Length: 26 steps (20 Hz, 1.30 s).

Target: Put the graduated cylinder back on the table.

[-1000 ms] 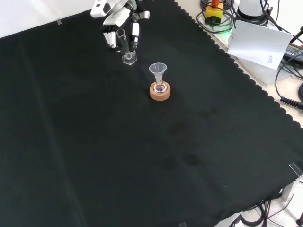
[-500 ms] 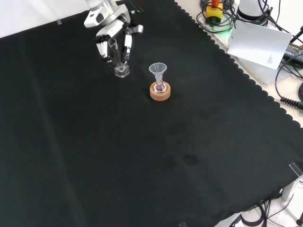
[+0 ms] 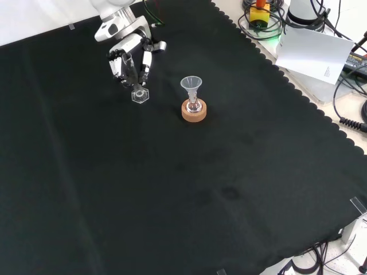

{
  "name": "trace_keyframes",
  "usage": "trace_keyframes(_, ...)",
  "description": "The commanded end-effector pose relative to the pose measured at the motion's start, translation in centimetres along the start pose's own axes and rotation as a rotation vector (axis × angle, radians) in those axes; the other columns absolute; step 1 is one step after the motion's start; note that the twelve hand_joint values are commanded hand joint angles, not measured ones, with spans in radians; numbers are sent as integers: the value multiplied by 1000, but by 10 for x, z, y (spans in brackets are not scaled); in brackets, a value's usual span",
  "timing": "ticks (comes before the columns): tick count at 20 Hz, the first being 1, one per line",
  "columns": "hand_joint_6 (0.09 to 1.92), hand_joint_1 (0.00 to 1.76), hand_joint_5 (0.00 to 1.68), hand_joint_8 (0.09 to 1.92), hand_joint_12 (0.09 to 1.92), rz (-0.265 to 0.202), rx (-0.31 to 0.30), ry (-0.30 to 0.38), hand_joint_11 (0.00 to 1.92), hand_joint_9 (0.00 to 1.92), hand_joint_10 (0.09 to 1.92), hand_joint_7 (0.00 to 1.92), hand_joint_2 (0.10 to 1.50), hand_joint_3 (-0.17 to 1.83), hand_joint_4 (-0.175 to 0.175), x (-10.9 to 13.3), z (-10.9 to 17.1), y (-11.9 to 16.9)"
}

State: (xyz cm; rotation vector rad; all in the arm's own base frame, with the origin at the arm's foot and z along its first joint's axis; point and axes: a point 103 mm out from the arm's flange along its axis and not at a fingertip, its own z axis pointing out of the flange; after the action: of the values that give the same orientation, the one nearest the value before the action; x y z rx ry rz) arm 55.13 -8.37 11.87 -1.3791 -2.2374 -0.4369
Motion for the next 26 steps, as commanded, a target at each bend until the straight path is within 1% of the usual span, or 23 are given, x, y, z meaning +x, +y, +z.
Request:
trace_keyframes(1,1094,1250,920,1084,778,-3,-31,27,1192,1415,87,947,1139,2,-175,-12,3,8)
trace_keyframes(4,1096,1249,918,1086,784,1,-44,43,1190,1413,87,945,1140,2,-175,-20,5,9)
trace_keyframes(6,1097,1249,918,1087,787,-9,-56,43,1190,1412,87,945,1140,2,-175,-21,7,10)
trace_keyframes(10,1098,1249,917,1088,790,-22,-81,31,1189,1412,87,944,1141,2,-175,-22,9,12)
trace_keyframes(17,1112,1246,908,1104,804,-30,-130,32,1177,1394,87,931,1146,2,-175,-22,13,15)
trace_keyframes(20,1116,1163,916,717,810,-25,-135,29,1164,1379,87,1016,1151,4,-175,-21,15,15)
trace_keyframes(21,1116,1154,916,645,809,-25,-129,29,1159,1374,87,1032,1151,5,-175,-21,16,15)
trace_keyframes(23,1129,1145,907,580,811,-25,-121,31,1145,1358,87,1029,1156,7,-175,-21,17,14)
trace_keyframes(26,1165,1137,881,574,876,-21,-113,44,1085,1317,87,975,1167,10,-175,-22,18,13)
